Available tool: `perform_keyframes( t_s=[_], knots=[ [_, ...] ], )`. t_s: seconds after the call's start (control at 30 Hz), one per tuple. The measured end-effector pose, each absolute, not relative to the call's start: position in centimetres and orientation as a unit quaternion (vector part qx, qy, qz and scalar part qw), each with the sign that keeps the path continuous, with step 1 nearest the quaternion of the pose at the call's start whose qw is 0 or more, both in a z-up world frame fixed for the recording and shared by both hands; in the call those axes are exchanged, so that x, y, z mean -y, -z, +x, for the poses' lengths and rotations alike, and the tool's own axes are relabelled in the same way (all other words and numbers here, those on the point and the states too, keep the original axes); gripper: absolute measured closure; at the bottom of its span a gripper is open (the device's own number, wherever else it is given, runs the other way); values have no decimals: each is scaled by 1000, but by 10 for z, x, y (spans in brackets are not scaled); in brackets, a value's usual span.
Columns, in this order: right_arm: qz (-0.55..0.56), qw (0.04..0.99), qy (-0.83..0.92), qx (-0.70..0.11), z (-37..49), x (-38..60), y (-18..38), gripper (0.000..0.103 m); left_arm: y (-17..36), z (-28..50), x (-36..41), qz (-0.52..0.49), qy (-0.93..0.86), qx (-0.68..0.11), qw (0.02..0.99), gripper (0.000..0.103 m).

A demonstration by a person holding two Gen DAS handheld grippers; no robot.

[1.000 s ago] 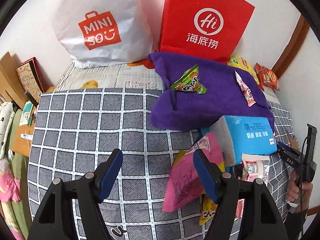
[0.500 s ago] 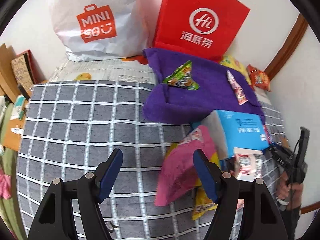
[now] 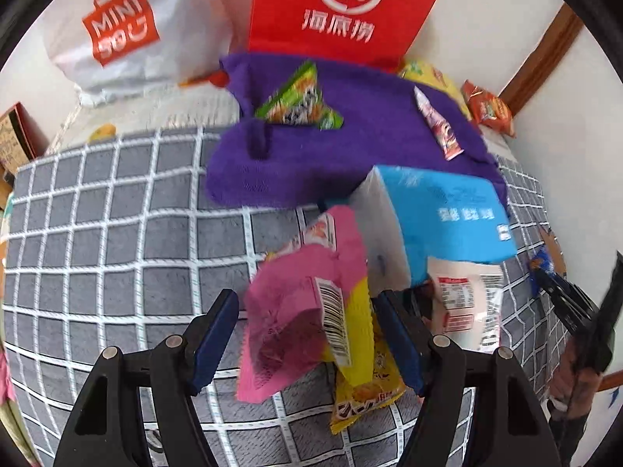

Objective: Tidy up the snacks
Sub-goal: 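Grasp the pink chip bag with the left tool while the right tool grasps the blue chocolate pack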

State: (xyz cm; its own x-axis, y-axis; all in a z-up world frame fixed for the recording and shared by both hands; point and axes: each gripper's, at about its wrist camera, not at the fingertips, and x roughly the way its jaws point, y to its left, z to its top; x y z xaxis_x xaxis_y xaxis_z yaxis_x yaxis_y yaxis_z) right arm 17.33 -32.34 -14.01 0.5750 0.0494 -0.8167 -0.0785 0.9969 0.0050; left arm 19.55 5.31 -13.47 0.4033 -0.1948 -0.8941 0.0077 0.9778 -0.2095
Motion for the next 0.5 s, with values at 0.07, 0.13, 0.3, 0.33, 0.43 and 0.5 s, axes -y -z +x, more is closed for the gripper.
perform_keyframes(
  t_s=[0.07,0.13,0.3,0.33,0.43,0.5],
  knots=[
    [-12,888,-35,-458,167,324,138,68,139,196,-51,-86,53,-541,835,33],
    [-9,889,-35,-457,161,323,136,68,140,195,-51,-83,48,-538,838,36],
    [-10,890,-33,-455,153,316,131,68,138,189,-57,-85,45,-526,845,56],
    [-11,891,-34,-453,152,315,130,68,136,187,-61,-89,47,-523,847,57],
    [-14,893,-36,-448,149,309,124,68,129,182,-68,-97,52,-514,851,64],
    [-17,895,-38,-444,148,304,120,68,125,179,-70,-98,54,-507,854,64]
  ],
)
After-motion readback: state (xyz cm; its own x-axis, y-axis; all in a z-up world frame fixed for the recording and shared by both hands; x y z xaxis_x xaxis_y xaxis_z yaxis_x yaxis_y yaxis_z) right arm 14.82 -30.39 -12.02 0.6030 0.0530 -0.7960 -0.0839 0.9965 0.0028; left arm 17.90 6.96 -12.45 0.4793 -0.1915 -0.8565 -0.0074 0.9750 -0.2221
